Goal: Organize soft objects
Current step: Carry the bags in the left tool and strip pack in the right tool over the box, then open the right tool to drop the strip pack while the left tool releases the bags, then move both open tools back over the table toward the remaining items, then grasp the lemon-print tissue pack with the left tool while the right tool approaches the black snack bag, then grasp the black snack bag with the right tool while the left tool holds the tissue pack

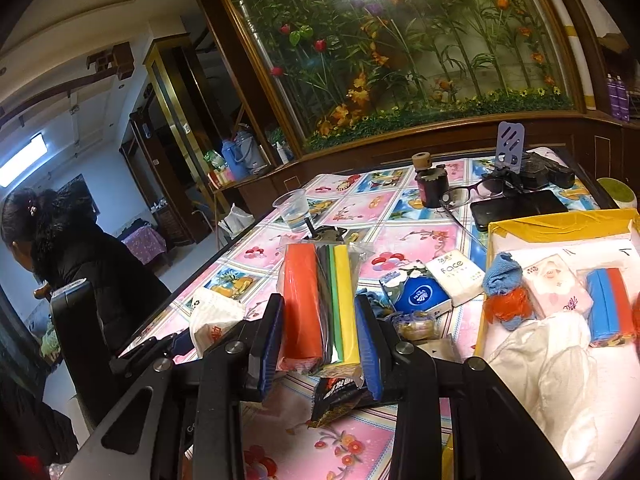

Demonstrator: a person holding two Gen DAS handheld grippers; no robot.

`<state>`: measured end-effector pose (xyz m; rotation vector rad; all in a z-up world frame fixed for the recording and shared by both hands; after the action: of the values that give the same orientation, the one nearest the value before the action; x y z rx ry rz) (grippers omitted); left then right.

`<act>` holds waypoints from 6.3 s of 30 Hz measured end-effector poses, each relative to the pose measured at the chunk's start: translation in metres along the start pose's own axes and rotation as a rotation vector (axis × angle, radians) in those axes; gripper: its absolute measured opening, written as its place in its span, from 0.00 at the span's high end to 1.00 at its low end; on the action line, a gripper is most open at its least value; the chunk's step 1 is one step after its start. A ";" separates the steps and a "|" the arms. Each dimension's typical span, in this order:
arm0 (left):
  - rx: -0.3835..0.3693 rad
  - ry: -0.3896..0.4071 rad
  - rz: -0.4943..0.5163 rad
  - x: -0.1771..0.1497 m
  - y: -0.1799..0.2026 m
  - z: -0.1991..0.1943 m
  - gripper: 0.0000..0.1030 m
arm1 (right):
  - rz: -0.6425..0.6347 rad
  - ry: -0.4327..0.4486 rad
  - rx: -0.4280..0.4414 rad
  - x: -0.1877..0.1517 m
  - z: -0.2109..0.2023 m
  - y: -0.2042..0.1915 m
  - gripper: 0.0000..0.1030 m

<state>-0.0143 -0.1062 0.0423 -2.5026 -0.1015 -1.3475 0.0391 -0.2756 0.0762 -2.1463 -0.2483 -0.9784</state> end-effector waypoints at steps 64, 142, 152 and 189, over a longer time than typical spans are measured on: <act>-0.632 -0.214 0.132 0.030 0.210 0.014 0.60 | 0.307 0.085 -0.495 0.064 -0.076 0.169 0.62; -0.277 -0.133 -0.126 0.005 0.007 -0.014 0.25 | 0.124 0.229 -0.314 0.035 -0.117 0.069 0.32; -0.272 -0.353 -0.386 -0.032 -0.070 0.036 0.22 | 0.032 0.108 -0.220 0.002 -0.084 0.022 0.31; -0.166 -0.336 -0.280 -0.042 -0.089 0.062 0.38 | 0.061 -0.449 -0.378 0.001 0.102 0.024 0.27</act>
<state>-0.0059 -0.0001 -0.0041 -2.9243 -0.4433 -1.0498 0.1087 -0.2201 0.0203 -2.6938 -0.2232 -0.5243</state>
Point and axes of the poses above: each gripper's, at about its wrist camera, not at the fingertips, and z roughly the way its jaws point, y to its right, x to its top, the point moved 1 cm from there along z, roughly the way its jaws point, and after that the axes turned 13 degrees about z, right-handed, at the moved point
